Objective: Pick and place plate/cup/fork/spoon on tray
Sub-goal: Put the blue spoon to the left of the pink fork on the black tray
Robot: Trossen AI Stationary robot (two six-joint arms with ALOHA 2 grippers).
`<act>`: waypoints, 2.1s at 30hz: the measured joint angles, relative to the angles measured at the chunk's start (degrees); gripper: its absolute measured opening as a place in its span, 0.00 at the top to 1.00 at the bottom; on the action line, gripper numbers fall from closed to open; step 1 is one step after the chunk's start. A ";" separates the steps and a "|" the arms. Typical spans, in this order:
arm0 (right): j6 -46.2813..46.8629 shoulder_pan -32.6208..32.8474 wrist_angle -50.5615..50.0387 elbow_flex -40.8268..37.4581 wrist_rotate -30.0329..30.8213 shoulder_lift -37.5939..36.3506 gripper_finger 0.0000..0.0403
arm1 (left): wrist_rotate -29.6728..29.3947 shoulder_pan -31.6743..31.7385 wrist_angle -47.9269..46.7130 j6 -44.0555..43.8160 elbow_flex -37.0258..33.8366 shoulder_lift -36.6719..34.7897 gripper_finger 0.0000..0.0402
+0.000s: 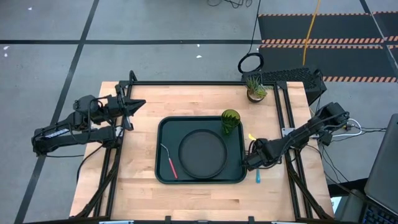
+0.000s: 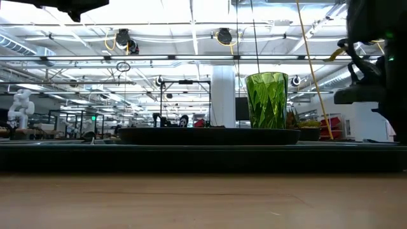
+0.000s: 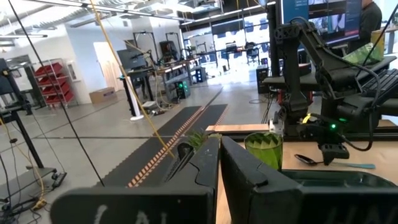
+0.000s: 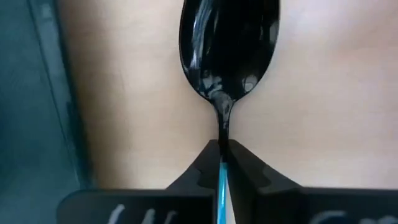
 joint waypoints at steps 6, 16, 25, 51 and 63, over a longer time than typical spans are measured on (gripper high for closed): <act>-0.90 1.66 -15.96 7.99 5.45 -0.71 1.00 | 0.00 0.00 -0.02 0.75 0.00 0.02 0.95; -2.28 7.72 -38.18 35.94 25.72 0.35 1.00 | 0.31 0.00 -0.12 1.40 0.00 0.03 0.95; -37.07 9.16 -21.72 49.83 54.09 4.14 1.00 | 21.45 -0.10 7.55 -6.44 0.00 5.41 0.94; -126.80 -9.40 62.96 27.06 34.52 4.09 1.00 | 15.04 -16.18 30.63 -1.94 3.56 43.17 0.30; -131.87 -9.86 68.69 27.10 27.76 4.07 1.00 | 13.04 -17.22 45.90 -4.92 3.78 51.36 0.30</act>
